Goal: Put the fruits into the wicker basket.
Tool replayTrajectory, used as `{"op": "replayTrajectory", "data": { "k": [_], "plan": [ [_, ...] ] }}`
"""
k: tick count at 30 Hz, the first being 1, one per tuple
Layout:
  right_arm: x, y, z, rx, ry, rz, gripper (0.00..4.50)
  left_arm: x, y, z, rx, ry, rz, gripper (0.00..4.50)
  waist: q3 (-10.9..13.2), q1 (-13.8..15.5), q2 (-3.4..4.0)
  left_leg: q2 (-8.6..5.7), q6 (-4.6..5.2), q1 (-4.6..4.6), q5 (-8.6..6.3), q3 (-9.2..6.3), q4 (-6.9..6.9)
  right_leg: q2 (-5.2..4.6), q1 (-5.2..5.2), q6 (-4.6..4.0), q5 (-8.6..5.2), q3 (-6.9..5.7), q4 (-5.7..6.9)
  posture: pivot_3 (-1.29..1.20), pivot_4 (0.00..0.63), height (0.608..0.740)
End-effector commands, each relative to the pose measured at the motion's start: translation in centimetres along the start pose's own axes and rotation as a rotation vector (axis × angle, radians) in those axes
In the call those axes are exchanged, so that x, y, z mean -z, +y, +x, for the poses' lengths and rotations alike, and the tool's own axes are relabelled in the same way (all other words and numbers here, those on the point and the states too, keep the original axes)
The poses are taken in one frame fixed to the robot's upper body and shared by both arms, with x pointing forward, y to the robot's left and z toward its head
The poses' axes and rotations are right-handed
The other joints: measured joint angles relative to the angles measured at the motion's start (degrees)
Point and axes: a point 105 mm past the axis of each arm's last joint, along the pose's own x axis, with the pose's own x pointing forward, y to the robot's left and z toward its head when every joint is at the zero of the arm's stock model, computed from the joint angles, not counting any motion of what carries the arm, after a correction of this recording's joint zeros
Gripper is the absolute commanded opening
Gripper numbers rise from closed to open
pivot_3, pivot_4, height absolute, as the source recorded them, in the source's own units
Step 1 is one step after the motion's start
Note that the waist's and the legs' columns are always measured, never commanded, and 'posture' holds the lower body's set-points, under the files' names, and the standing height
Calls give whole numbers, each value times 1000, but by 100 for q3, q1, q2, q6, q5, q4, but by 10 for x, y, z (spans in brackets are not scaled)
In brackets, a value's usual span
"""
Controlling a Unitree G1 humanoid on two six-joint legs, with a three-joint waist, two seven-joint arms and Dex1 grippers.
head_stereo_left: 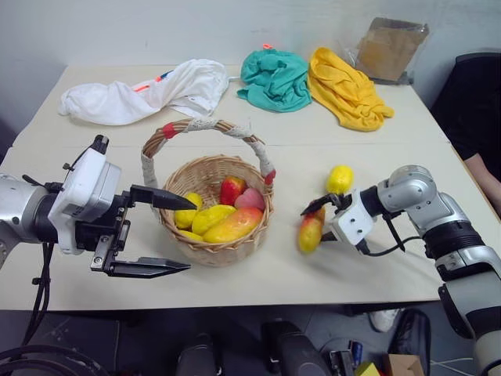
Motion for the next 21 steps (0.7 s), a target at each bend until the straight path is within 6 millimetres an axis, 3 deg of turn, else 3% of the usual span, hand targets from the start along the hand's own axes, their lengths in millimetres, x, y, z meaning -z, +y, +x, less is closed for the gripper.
{"op": "replayTrajectory", "data": {
  "k": [1, 3, 7, 13, 17, 21],
  "plan": [
    [-7, -2, -21, 21, -37, 67, 2243, -4, 3, -4, -34, -3, 13, 4500, 0, 8, 0, 0, 0, 0, 0, -1, 0, 0, 0, 0, 0, 0, 1, 0, 150, 740],
    [-14, 1, -29, 29, -79, 133, 1825, -3, 4, -8, -59, -2, 7, 4500, 0, 17, 0, 0, 0, -1, -1, -3, 0, -1, 0, 1, -1, -1, 2, 0, 150, 740],
    [-54, -9, -50, 65, -285, 384, 1719, 0, 11, -24, -139, -14, -24, 4500, 0, 11, 1, 1, -1, -3, -2, -7, 0, -3, -1, 0, -3, -2, 5, 0, 150, 740],
    [-124, -57, -64, 104, -629, 658, 1718, -8, 14, -39, -202, -34, -30, 4500, 1, -23, 0, 9, -6, -1, -4, -9, 0, 1, -6, -5, -5, -3, 18, 0, 150, 740],
    [-149, -86, -50, 107, -728, 677, 1718, -14, 14, -39, -198, -46, -27, 4500, -1, -6, -4, 8, -7, -4, -5, -10, 0, 1, -7, -6, -6, -5, 14, 0, 150, 740],
    [-162, -105, -17, 114, -704, 593, 1718, -16, 13, -36, -180, -43, -21, 4500, -1, 16, -5, 6, -4, -20, -9, -7, -3, 0, -20, -7, -6, -6, 6, 0, 150, 740]
  ]
}}
